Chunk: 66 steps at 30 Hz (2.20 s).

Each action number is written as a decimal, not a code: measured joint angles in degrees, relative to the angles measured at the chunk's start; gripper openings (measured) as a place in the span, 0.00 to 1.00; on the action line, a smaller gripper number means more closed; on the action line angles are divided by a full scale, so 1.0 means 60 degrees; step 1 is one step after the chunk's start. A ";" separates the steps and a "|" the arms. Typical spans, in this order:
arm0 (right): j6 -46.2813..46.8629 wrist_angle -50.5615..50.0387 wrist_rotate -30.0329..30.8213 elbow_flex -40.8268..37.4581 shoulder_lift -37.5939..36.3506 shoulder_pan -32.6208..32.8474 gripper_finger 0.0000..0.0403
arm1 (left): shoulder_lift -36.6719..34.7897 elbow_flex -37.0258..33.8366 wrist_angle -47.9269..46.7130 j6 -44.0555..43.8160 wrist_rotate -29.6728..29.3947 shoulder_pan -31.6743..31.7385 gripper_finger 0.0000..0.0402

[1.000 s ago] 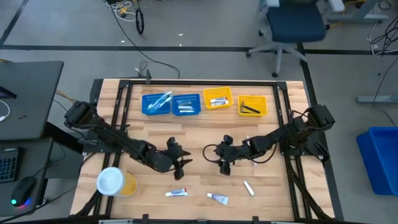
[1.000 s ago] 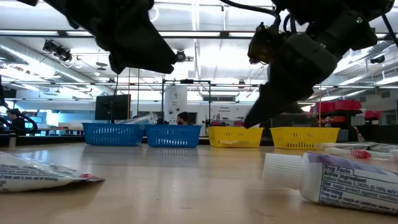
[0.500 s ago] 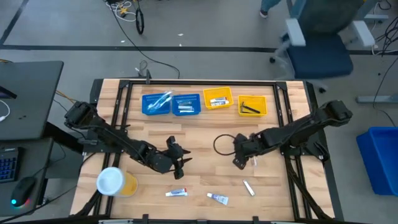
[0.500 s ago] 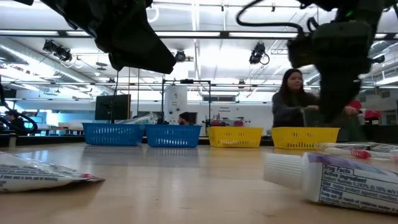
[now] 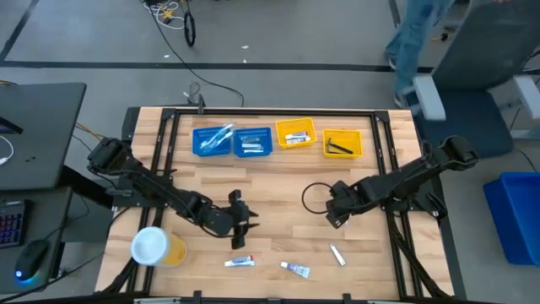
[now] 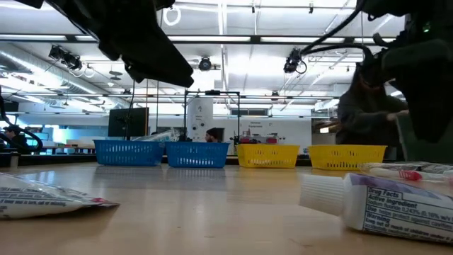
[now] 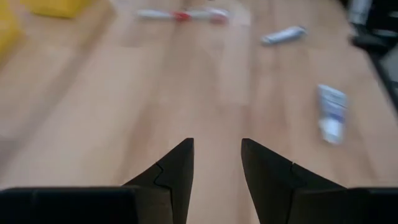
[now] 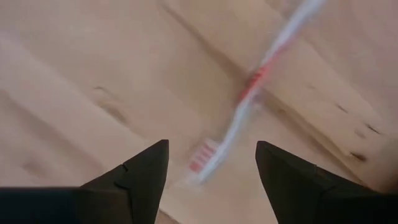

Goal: Pick & Place Travel size toiletries
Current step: Put the white toothpaste into the left yellow bin

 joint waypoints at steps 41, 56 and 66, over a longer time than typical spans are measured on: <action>-0.7326 0.9987 0.2194 -0.0007 0.3136 0.1700 0.73 | 0.3078 0.4043 -0.5049 -0.2917 0.2424 -0.2227 0.36; -0.7422 1.0013 0.2193 -0.0007 0.3143 0.1700 0.74 | 0.3118 0.3646 -0.5473 -0.3532 0.3459 -0.2114 0.55; -0.7771 1.0205 0.2208 -0.0007 0.3143 0.1693 0.73 | 0.3553 0.3557 -0.5318 -0.2984 0.3783 -0.2038 0.55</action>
